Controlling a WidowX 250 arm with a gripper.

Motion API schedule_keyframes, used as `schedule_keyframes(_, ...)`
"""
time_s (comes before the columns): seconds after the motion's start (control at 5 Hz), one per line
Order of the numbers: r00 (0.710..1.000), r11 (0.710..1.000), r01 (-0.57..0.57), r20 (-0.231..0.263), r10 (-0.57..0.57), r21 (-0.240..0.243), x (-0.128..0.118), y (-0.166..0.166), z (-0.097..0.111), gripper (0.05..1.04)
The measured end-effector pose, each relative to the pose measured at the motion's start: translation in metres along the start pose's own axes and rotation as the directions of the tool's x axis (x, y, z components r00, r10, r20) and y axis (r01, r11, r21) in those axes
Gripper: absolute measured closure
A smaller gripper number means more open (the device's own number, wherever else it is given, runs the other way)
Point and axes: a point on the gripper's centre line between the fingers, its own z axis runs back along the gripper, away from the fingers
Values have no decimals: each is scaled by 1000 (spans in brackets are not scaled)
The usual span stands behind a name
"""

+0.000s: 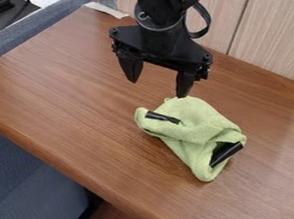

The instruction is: Move the cloth to the top left of the table

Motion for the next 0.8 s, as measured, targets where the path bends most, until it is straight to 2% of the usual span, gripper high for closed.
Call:
schedule_keyframes(0.2,1000,1000,2,-26,-2,5,-4,0,-6,83)
schedule_keyframes(0.4,996,999,28,-86,-30,-25,-2,-17,-27,83)
schedule_keyframes(0.8,981,995,78,-171,-86,-54,0,-47,-67,83)
